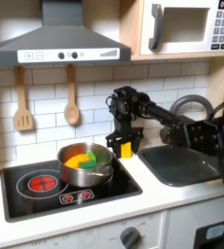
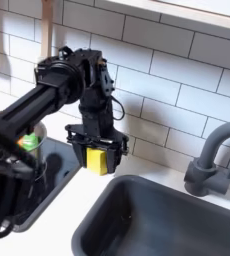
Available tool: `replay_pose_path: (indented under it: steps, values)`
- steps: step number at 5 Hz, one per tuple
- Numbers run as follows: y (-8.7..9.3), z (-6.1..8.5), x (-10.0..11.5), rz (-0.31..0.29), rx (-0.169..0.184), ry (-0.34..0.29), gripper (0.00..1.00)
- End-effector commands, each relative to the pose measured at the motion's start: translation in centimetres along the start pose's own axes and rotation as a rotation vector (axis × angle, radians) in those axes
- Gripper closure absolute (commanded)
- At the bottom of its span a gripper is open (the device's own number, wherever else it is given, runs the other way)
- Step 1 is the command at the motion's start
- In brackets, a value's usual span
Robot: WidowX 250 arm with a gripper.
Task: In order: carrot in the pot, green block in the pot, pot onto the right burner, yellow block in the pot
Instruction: 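Put the yellow block in the pot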
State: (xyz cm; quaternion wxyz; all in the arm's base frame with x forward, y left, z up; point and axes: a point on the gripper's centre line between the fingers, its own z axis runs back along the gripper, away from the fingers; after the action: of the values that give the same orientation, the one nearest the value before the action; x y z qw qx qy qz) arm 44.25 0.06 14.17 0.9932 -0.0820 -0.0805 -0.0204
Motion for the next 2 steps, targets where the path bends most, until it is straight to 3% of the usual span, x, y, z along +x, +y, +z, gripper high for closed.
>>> replay_pose_path:
  steps: [1,2]
  values:
    - [2.1,6.3,-0.7,0.091,0.007,-0.145,1.0]
    - [4.1,8.5,-1.9,0.159,0.024,-0.182,1.0]
